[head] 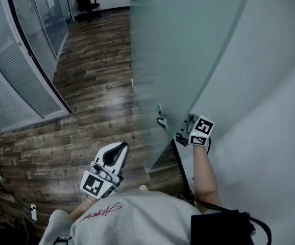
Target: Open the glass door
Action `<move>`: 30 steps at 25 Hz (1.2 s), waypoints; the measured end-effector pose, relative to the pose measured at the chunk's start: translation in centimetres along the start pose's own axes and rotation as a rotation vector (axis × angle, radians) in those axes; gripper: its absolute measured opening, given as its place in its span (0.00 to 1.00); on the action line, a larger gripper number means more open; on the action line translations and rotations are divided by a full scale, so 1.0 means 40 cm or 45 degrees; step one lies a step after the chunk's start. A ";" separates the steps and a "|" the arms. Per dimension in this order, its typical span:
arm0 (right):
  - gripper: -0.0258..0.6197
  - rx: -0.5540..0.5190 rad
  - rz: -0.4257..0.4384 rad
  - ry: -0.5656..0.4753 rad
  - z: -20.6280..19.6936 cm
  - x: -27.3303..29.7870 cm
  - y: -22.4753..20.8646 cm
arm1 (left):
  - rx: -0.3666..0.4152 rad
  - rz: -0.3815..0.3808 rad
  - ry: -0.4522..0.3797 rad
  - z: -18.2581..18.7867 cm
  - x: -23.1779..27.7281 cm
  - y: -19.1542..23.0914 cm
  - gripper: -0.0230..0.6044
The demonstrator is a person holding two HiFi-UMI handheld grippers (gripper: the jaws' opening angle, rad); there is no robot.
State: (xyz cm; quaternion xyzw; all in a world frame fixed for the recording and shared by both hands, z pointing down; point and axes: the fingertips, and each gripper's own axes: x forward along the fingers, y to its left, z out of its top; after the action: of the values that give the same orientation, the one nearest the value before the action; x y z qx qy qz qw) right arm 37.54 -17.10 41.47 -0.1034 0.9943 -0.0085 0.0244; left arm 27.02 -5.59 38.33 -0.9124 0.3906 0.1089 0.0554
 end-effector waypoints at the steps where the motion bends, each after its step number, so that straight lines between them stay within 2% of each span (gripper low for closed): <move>1: 0.23 0.001 0.003 0.003 -0.001 -0.008 -0.005 | 0.002 0.003 0.041 -0.018 -0.002 -0.002 0.07; 8: 0.23 0.008 0.025 0.017 0.005 -0.055 -0.025 | -0.052 0.020 0.040 -0.012 0.002 -0.011 0.08; 21: 0.23 0.029 0.071 0.022 0.003 -0.123 -0.065 | -0.017 -0.035 0.084 -0.028 0.036 -0.026 0.08; 30: 0.23 0.047 0.104 0.007 0.010 -0.158 -0.079 | -0.039 -0.047 0.101 -0.036 0.044 -0.042 0.07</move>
State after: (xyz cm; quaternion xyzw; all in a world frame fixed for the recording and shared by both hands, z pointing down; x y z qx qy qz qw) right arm 44.36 -18.88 41.44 -0.0623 0.9974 -0.0261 0.0238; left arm 29.63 -5.95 39.31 -0.9238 0.3738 0.0776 0.0277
